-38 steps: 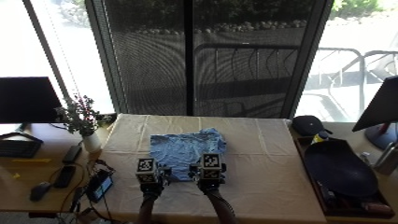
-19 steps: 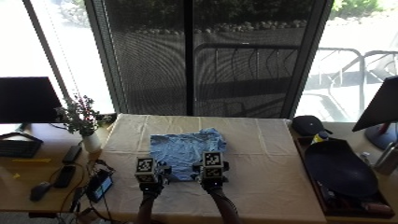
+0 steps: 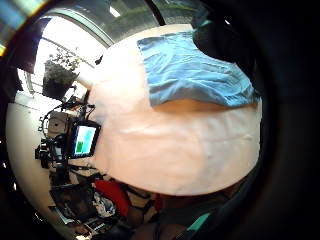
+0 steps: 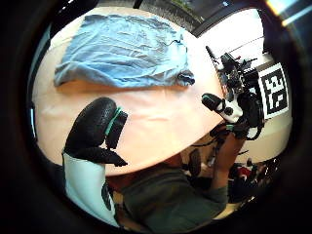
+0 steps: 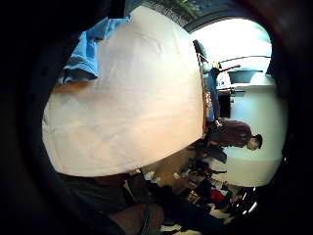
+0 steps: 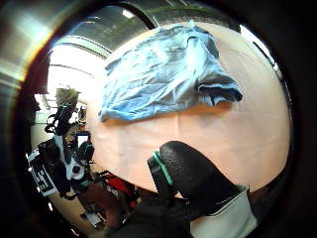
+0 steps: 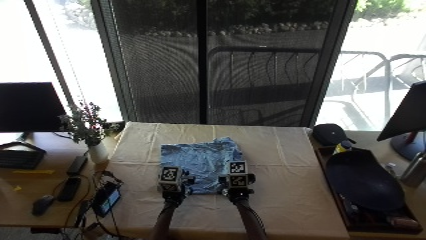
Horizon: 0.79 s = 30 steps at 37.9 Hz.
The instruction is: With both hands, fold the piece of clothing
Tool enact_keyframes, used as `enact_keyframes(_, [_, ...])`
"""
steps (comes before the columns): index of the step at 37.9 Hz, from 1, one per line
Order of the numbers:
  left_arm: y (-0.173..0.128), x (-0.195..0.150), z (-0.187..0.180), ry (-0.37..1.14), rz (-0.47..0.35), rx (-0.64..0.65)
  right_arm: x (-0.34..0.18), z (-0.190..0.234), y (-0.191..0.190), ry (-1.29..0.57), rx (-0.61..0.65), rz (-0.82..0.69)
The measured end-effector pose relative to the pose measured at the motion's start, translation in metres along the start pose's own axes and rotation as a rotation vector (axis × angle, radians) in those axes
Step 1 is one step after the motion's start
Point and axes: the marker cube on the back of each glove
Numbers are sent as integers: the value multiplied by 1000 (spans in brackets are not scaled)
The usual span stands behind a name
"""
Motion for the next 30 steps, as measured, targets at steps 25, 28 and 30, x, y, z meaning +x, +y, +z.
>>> enact_keyframes(25, [-14,-8,64,-58,18,-155,-32,31,-48,82,233,-203])
enact_keyframes(28, [-19,-12,64,-74,8,-57,-30,29,-56,102,341,-185])
enact_keyframes(30, [-22,-16,62,-94,-1,-4,-31,28,-57,86,386,-179])
